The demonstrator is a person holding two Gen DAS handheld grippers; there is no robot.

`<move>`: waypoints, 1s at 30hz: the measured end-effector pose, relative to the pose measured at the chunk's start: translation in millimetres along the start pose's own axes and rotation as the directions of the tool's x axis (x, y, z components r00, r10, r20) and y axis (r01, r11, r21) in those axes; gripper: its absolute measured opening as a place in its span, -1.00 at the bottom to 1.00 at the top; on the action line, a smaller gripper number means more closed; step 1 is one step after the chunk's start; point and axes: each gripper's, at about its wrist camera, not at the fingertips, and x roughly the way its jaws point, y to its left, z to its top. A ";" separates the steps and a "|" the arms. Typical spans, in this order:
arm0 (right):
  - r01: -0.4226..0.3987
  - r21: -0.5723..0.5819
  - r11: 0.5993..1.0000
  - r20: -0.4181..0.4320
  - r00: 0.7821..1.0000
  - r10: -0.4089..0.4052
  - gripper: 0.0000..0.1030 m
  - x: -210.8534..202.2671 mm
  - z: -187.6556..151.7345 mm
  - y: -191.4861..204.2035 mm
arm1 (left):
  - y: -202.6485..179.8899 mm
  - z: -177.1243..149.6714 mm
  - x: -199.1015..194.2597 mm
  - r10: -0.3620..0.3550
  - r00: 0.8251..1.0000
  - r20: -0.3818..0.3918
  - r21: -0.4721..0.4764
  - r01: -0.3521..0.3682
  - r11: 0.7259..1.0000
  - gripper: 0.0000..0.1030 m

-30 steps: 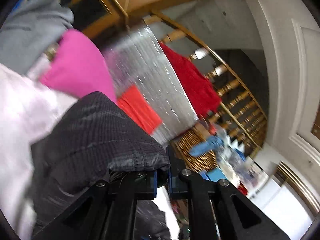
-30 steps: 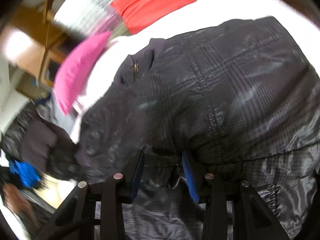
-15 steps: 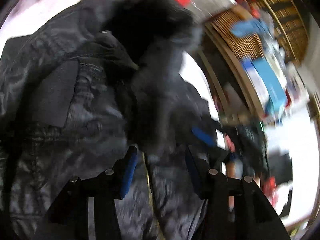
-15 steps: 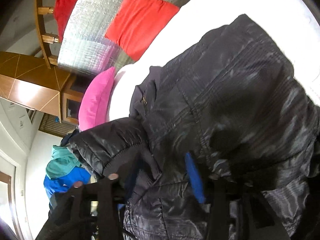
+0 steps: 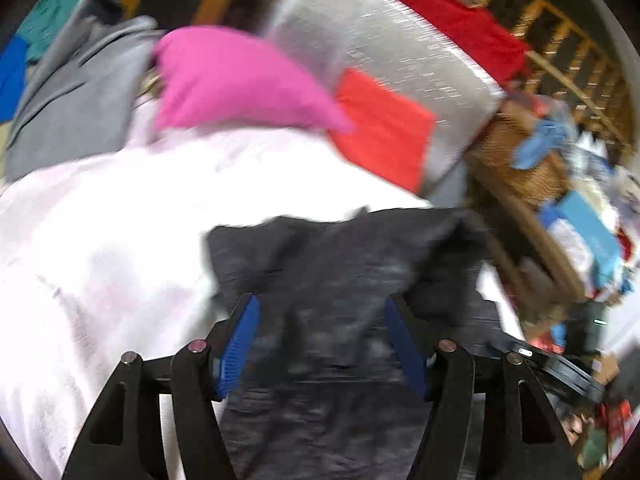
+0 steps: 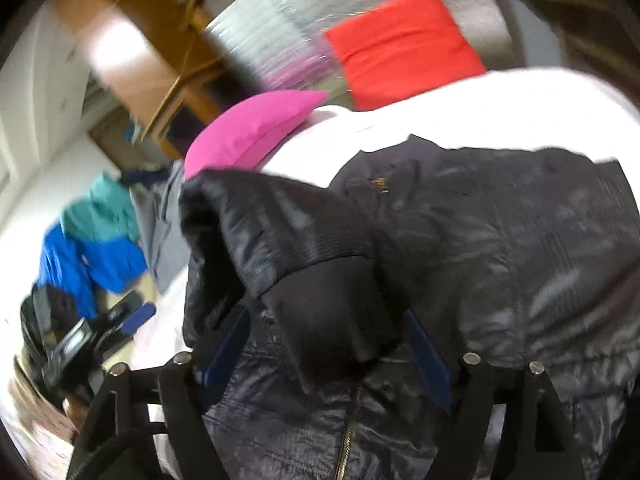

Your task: Fold large clothes

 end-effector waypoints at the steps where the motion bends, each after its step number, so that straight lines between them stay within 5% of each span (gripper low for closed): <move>1: 0.021 -0.032 0.999 -0.005 1.000 -0.021 0.67 5.3 -1.8 7.6 | 5.3 -2.5 6.5 0.033 0.999 -0.020 -0.014 -0.034 0.999 0.28; 7: 0.158 -0.109 0.982 -0.063 0.984 -0.165 0.64 53.3 -12.8 21.3 | 5.2 -18.4 44.6 0.102 0.983 -0.152 -0.028 -0.108 0.994 0.29; 9: 0.223 -0.116 0.968 -0.063 0.971 -0.231 -0.04 65.6 -15.6 16.3 | 1.2 -27.6 52.0 0.125 0.976 -0.180 -0.001 -0.127 0.992 0.29; 11: 0.254 -0.119 0.960 -0.066 0.963 -0.263 -0.46 66.3 -15.7 8.2 | 2.9 -33.2 52.5 0.131 0.972 -0.195 0.004 -0.133 0.991 0.29; 13: 0.236 -0.073 0.969 -0.045 0.970 -0.240 -0.61 52.5 -11.9 0.1 | 3.1 -34.1 53.2 0.134 0.972 -0.192 0.004 -0.135 0.991 0.29; 20: 0.387 -0.036 0.922 0.150 0.914 -0.377 -0.62 -35.1 13.3 -29.0 | -2.0 -35.7 47.7 0.147 0.973 -0.179 0.041 -0.142 0.989 0.28; 25: 0.464 0.059 0.884 0.016 0.885 -0.466 -0.58 -48.5 17.4 -88.7 | -16.2 -41.6 53.8 0.146 0.967 -0.207 0.138 -0.118 0.983 0.29; 30: 0.483 0.120 0.867 -0.044 0.875 -0.482 0.36 -67.7 17.3 -119.6 | -15.3 -39.8 58.9 0.163 0.960 -0.229 0.181 -0.122 0.976 0.33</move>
